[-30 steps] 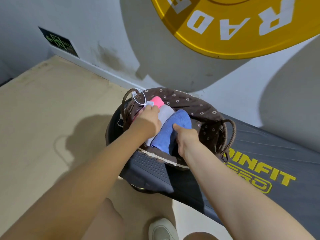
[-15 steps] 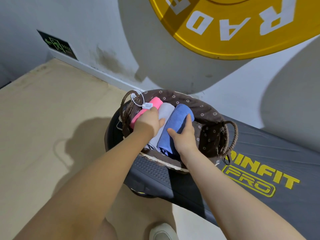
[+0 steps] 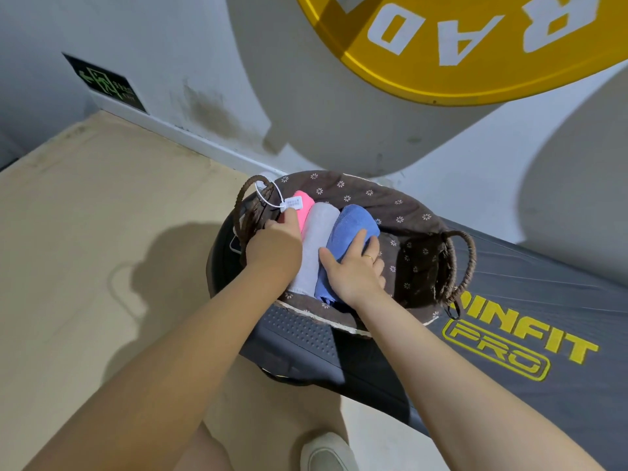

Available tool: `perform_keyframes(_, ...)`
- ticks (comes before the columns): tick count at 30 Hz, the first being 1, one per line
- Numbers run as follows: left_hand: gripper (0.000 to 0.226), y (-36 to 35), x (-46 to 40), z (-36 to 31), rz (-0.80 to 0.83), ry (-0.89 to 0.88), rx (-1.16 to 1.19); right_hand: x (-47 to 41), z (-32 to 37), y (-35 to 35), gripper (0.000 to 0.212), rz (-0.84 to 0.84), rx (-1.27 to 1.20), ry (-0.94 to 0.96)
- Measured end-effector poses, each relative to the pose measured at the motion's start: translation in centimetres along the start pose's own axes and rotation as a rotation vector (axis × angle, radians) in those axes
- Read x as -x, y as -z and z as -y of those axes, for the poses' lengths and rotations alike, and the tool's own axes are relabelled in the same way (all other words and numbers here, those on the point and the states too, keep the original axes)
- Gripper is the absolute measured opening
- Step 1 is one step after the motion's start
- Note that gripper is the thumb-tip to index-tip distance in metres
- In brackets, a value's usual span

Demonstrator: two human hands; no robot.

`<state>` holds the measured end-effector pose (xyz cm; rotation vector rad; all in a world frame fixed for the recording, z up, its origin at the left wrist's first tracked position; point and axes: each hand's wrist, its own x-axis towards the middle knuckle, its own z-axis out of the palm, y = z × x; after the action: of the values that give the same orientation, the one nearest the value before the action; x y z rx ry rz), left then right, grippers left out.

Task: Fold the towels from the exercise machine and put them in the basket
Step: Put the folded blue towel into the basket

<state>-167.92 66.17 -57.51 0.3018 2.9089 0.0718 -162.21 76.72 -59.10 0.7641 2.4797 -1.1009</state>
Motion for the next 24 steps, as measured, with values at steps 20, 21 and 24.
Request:
perform_keyframes(20,0.042,10.9,4.3,-1.1,0.353,-0.423,0.014,7.3,3.1,11.3,0.052,0.145,-0.025,0.018)
perform_keyframes(21,0.042,13.3,5.7,-2.0,0.446,-0.419,0.048,9.0,3.5,13.2,0.047,0.124,-0.078,-0.021)
perform_keyframes(24,0.040,20.1,9.7,-5.0,0.703,-0.447,0.187,14.5,5.4,19.2,0.033,0.035,-0.176,-0.135)
